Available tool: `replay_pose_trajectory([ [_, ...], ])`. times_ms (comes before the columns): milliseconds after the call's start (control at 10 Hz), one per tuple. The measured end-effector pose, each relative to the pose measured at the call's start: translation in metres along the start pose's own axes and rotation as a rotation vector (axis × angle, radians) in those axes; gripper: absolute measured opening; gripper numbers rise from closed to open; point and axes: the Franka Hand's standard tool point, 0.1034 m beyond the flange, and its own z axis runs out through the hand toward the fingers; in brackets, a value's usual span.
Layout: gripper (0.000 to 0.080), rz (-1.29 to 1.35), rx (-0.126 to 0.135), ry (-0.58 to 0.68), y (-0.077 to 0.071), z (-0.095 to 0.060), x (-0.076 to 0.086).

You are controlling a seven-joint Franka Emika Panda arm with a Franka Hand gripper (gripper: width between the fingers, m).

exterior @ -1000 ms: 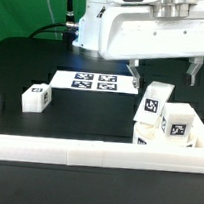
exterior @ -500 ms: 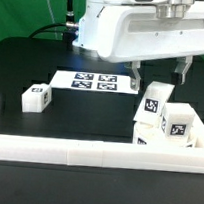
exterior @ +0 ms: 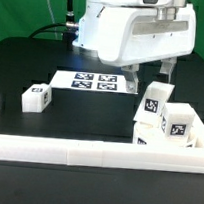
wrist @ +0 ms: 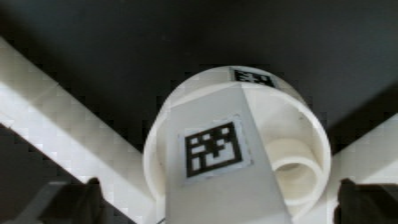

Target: Assemble stool

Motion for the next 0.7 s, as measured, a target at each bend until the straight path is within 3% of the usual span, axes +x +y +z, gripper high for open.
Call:
replay_pose_trajectory([
  [100,0.0649,0.0,-0.003,0.0,0.0,-0.0002,0.0005],
  [200,0.0522,-0.004,-0.006,-0.001,0.0,-0.0006,0.0016],
  [300,0.0339,-0.021,-0.011,-0.004,0.0005,-0.0014,0.003],
  [700,0.0334,-0.056,-0.014,-0.02,0.0035,-0.0013,0.0059],
])
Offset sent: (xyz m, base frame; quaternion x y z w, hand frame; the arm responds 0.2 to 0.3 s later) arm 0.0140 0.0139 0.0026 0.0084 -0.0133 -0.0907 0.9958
